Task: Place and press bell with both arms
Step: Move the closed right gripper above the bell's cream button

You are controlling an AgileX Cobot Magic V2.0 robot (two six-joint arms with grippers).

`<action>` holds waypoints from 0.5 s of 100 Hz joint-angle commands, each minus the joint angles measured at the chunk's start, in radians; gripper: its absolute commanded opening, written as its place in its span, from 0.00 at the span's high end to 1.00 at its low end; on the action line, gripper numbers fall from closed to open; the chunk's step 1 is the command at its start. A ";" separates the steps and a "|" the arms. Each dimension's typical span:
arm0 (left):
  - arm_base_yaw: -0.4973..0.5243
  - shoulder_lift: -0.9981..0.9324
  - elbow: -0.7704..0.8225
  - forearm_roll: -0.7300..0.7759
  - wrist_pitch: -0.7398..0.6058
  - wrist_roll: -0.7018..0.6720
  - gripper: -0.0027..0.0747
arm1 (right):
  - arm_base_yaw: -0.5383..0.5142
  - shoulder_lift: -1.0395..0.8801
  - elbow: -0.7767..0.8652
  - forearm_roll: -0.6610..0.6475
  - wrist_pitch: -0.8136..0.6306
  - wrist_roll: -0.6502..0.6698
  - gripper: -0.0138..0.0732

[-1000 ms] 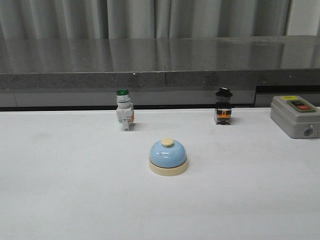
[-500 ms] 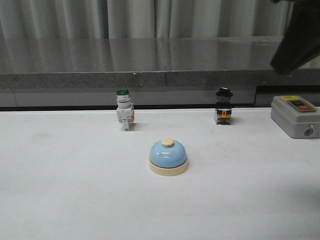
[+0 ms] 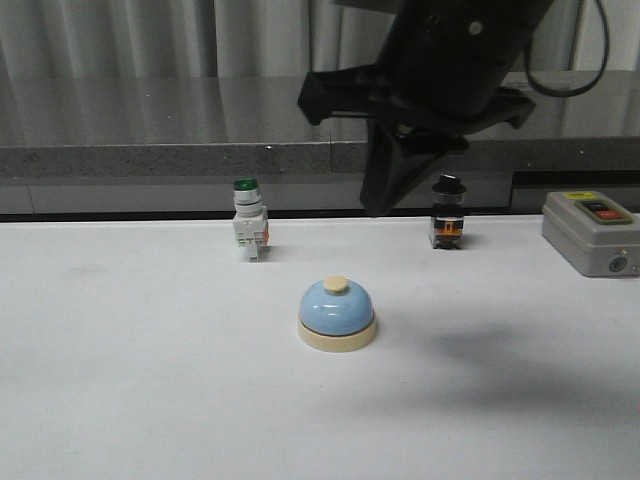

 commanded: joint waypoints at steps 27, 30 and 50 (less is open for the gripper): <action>0.000 -0.028 0.042 -0.008 -0.086 -0.008 0.99 | 0.025 0.114 -0.144 0.009 -0.033 -0.010 0.91; 0.000 -0.028 0.042 -0.008 -0.086 -0.008 0.99 | 0.025 0.120 -0.145 0.009 -0.033 -0.010 0.91; 0.000 -0.028 0.042 -0.008 -0.086 -0.008 0.99 | 0.025 0.157 -0.152 0.005 -0.032 -0.010 0.91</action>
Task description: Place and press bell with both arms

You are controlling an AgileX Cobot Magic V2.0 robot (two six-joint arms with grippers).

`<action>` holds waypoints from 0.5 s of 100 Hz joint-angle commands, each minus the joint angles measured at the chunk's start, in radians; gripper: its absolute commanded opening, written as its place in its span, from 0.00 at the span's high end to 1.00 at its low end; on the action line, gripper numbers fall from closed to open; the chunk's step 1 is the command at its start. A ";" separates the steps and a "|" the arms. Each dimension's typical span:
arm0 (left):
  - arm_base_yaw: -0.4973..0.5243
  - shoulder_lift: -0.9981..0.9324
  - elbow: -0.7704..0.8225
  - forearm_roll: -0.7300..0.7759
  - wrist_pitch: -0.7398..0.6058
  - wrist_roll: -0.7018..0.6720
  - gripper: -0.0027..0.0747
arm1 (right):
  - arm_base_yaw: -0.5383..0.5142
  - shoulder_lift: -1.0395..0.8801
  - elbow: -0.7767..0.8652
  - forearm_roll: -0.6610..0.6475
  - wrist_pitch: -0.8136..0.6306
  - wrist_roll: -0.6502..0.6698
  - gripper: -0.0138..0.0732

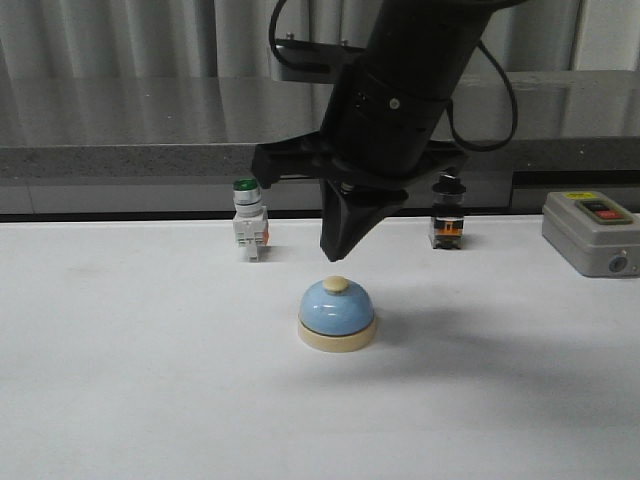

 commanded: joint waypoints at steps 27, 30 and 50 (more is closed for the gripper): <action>0.000 -0.028 0.042 -0.008 -0.086 -0.008 0.99 | -0.001 -0.026 -0.031 -0.025 -0.042 -0.010 0.91; 0.000 -0.028 0.042 -0.008 -0.086 -0.008 0.99 | -0.001 -0.026 -0.031 -0.028 -0.045 -0.010 0.91; 0.000 -0.028 0.042 -0.008 -0.086 -0.008 0.99 | -0.003 -0.022 -0.031 -0.041 -0.056 -0.010 0.91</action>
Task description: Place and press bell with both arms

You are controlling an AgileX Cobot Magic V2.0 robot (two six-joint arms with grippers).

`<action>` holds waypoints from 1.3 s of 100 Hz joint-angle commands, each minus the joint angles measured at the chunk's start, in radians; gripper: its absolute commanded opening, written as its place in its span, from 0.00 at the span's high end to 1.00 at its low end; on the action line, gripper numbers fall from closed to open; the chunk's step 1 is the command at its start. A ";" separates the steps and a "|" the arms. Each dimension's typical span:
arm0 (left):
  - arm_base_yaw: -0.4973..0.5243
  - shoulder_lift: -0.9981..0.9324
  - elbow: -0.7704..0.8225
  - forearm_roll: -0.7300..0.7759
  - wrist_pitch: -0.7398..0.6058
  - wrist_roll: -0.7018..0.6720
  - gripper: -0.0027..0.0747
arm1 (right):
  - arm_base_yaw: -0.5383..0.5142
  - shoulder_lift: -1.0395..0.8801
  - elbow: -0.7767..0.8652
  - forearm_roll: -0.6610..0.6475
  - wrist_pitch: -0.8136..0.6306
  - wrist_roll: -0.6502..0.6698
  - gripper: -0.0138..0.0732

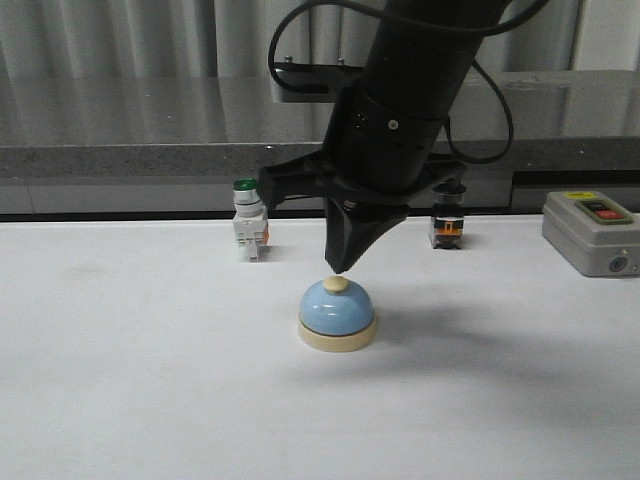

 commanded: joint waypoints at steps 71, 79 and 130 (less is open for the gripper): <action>0.000 -0.028 0.042 -0.008 -0.086 -0.008 0.99 | -0.003 -0.075 -0.036 -0.030 0.011 -0.010 0.91; 0.000 -0.028 0.042 -0.008 -0.086 -0.008 0.99 | -0.003 -0.117 -0.036 -0.040 0.011 -0.008 0.91; 0.000 -0.028 0.042 -0.008 -0.086 -0.008 0.99 | -0.048 -0.446 0.067 -0.231 0.013 0.115 0.91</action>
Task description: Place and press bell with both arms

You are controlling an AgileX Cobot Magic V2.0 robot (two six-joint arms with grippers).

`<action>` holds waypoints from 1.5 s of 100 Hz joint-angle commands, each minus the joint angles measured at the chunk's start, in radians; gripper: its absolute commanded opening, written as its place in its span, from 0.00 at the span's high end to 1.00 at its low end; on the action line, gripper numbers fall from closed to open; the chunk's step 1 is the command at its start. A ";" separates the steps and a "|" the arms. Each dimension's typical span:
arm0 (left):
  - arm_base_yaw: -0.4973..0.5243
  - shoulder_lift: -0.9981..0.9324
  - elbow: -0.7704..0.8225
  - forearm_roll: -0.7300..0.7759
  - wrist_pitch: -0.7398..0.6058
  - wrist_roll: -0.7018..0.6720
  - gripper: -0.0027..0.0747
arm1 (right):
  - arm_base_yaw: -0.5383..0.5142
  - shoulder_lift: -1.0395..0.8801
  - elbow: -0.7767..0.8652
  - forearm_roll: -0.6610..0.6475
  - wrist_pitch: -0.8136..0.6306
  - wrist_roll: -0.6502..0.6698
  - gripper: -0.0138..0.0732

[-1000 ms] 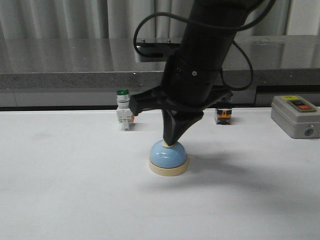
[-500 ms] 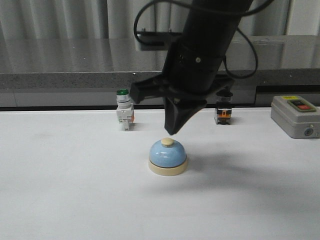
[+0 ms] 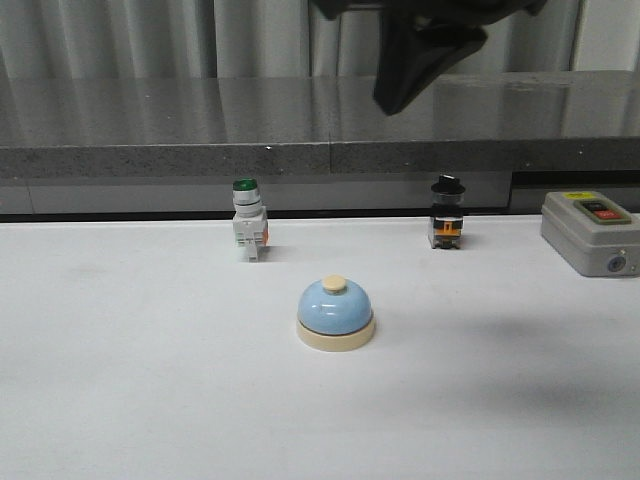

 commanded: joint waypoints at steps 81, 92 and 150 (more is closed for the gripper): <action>0.000 -0.028 0.042 -0.008 -0.086 -0.008 0.99 | -0.294 -0.918 0.588 -0.119 -0.175 0.102 0.91; 0.000 -0.028 0.042 -0.008 -0.086 -0.008 0.99 | -0.294 -1.050 0.653 -0.119 -0.183 0.102 0.91; 0.000 -0.028 0.042 -0.008 -0.086 -0.008 0.99 | -0.294 -1.306 0.727 -0.119 -0.171 0.102 0.91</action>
